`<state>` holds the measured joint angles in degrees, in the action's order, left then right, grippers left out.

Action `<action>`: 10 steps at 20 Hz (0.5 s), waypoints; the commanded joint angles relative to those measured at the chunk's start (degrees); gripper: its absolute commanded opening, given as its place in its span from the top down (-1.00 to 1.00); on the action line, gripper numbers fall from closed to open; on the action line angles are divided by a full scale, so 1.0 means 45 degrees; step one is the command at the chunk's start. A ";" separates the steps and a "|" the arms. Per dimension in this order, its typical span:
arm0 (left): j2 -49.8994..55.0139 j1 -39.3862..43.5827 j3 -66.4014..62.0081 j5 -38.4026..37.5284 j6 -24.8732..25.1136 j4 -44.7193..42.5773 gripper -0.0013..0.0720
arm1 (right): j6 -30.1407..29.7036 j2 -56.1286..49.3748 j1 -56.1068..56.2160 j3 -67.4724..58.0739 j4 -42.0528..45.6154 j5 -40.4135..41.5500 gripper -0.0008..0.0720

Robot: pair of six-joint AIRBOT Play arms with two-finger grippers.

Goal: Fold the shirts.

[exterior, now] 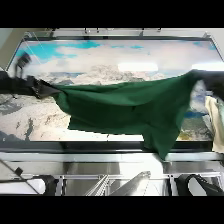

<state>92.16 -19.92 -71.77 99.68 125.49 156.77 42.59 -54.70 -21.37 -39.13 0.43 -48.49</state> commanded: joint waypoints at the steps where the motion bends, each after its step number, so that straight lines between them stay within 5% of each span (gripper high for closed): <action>1: 0.3079 -0.0053 -0.0418 -0.1132 0.0078 -0.0233 0.12 | -0.2676 -0.4779 0.2312 -0.1195 -0.0957 0.1870 0.92; 2: 0.3614 -0.0097 -0.0903 -0.1141 -0.0141 -0.0214 -0.08 | -0.2667 -0.5610 0.2336 -0.1846 -0.0957 0.1311 0.86; 3: 0.4046 -0.0146 -0.1477 -0.0937 -0.0675 -0.0165 -0.79 | -0.2662 -0.6149 0.2259 -0.2419 -0.0957 0.0733 0.36; 4: 0.4313 -0.0243 -0.2001 -0.0617 -0.1093 -0.0160 -0.98 | -0.2667 -0.6392 0.2069 -0.2924 -0.0899 0.0311 0.01; 8: 0.4080 -0.0855 -0.3060 0.0593 -0.1812 -0.0291 -0.98 | -0.1248 -0.5639 -0.0126 -0.3570 -0.0442 -0.1588 -0.08; 10: 0.3079 -0.1229 -0.1831 0.0554 -0.1758 -0.0612 -0.98 | 0.0758 -0.5032 -0.1685 -0.3483 0.2351 -0.2856 -0.08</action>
<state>108.77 -23.53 -82.41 100.40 119.04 155.52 37.01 -78.96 -21.80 -53.80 0.54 -53.63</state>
